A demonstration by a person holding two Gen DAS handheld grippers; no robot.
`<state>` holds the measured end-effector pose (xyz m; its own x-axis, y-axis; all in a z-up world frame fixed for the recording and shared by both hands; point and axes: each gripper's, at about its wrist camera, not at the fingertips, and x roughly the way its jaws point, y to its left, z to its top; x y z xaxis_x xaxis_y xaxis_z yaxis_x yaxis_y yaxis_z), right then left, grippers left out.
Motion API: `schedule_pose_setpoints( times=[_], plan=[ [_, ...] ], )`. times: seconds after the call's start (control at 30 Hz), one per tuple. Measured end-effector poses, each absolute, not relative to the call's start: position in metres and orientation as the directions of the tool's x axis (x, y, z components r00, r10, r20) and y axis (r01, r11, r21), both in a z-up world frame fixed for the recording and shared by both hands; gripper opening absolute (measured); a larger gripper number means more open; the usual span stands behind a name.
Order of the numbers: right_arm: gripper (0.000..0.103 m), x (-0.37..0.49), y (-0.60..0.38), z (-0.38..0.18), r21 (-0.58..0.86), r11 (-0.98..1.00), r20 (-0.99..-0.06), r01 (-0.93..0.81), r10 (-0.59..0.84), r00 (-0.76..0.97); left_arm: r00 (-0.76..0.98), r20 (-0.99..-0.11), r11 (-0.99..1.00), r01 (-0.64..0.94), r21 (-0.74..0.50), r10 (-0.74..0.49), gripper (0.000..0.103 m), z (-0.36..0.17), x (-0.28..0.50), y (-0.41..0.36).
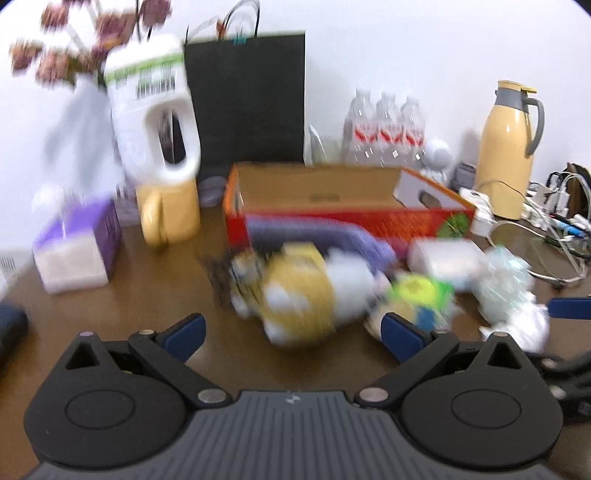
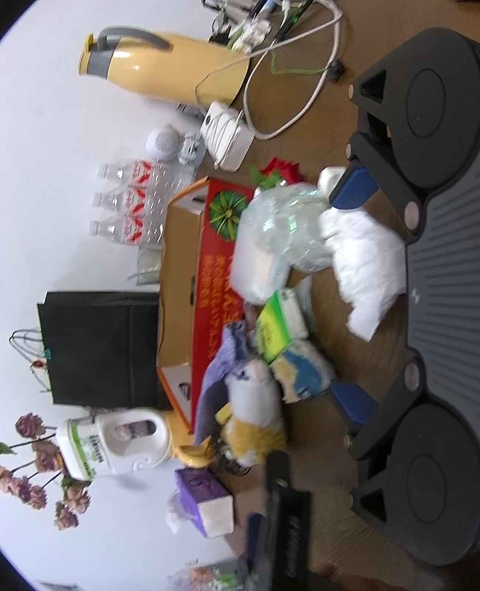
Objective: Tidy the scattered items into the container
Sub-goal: 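Grasp the black earphone cable with the left gripper while the right gripper grasps the purple cloth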
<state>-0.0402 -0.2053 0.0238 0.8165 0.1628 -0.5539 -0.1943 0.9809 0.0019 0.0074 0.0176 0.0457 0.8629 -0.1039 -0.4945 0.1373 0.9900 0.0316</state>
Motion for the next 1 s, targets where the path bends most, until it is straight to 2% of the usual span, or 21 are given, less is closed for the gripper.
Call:
schedule_pose_setpoints(
  times=[0.07, 0.17, 0.23, 0.27, 0.3, 0.33, 0.37, 0.4, 0.43, 0.5, 0.57, 0.67, 0.73, 0.87, 1.0],
  plan=[
    [0.1, -0.033, -0.2, 0.027, -0.011, 0.973, -0.542, -0.23, 0.187, 0.819, 0.879, -0.47, 0.99, 0.127, 0.064, -0.082, 0.103, 0.051, 0.024, 0.023],
    [0.1, -0.021, -0.19, 0.026, -0.058, 0.97, -0.544, -0.238, 0.169, 0.822, 0.862, -0.5, 0.993, 0.115, 0.031, -0.084, 0.083, 0.056, 0.054, 0.036],
    [0.1, -0.013, -0.187, 0.026, -0.062, 0.967, -0.543, -0.247, 0.175, 0.821, 0.849, -0.516, 0.991, 0.134, 0.002, -0.114, 0.079, 0.056, 0.067, 0.043],
    [0.1, -0.01, -0.186, 0.027, -0.054, 0.966, -0.541, -0.254, 0.185, 0.82, 0.836, -0.534, 0.989, 0.149, -0.003, -0.128, 0.072, 0.054, 0.075, 0.045],
    [0.1, -0.007, -0.184, 0.028, -0.045, 0.965, -0.539, -0.26, 0.196, 0.819, 0.825, -0.55, 0.988, 0.153, -0.005, -0.131, 0.059, 0.051, 0.078, 0.046],
    [0.1, -0.003, -0.183, 0.029, -0.04, 0.963, -0.535, -0.266, 0.204, 0.82, 0.81, -0.57, 0.987, 0.163, -0.011, -0.14, 0.05, 0.049, 0.083, 0.047],
    [0.1, 0.0, -0.18, 0.03, -0.038, 0.961, -0.53, -0.274, 0.213, 0.821, 0.799, -0.58, 0.984, 0.174, -0.03, -0.159, 0.033, 0.047, 0.084, 0.048],
    [0.1, 0.003, -0.178, 0.031, -0.04, 0.958, -0.527, -0.283, 0.22, 0.821, 0.79, -0.583, 0.98, 0.187, -0.068, -0.191, 0.021, 0.047, 0.084, 0.052],
    [0.1, 0.006, -0.175, 0.032, -0.043, 0.956, -0.528, -0.289, 0.224, 0.819, 0.783, -0.587, 0.978, 0.187, -0.095, -0.207, 0.02, 0.049, 0.084, 0.055],
    [0.099, 0.013, -0.168, 0.034, -0.045, 0.948, -0.526, -0.314, 0.245, 0.815, 0.787, -0.58, 0.978, 0.179, -0.11, -0.21, 0.011, 0.052, 0.08, 0.06],
    [0.094, 0.022, -0.157, 0.038, -0.033, 0.929, -0.516, -0.37, 0.301, 0.802, 0.805, -0.559, 0.98, 0.172, -0.103, -0.2, 0.006, 0.056, 0.073, 0.064],
    [0.083, 0.04, -0.138, 0.04, 0.037, 0.872, -0.51, -0.488, 0.436, 0.741, 0.827, -0.526, 0.98, 0.153, -0.126, -0.197, 0.006, 0.062, 0.063, 0.072],
    [0.064, 0.057, -0.124, 0.037, 0.079, 0.837, -0.525, -0.542, 0.497, 0.691, 0.838, -0.508, 0.979, 0.146, -0.141, -0.198, 0.006, 0.065, 0.059, 0.078],
    [0.054, 0.092, -0.097, 0.027, 0.107, 0.831, -0.563, -0.545, 0.503, 0.656, 0.841, -0.516, 0.984, 0.104, -0.145, -0.165, 0.005, 0.068, 0.054, 0.09],
    [0.047, 0.11, -0.093, 0.023, 0.125, 0.844, -0.582, -0.521, 0.488, 0.651, 0.875, -0.459, 0.98, 0.078, -0.182, -0.155, 0.005, 0.088, 0.038, 0.111]
  ],
)
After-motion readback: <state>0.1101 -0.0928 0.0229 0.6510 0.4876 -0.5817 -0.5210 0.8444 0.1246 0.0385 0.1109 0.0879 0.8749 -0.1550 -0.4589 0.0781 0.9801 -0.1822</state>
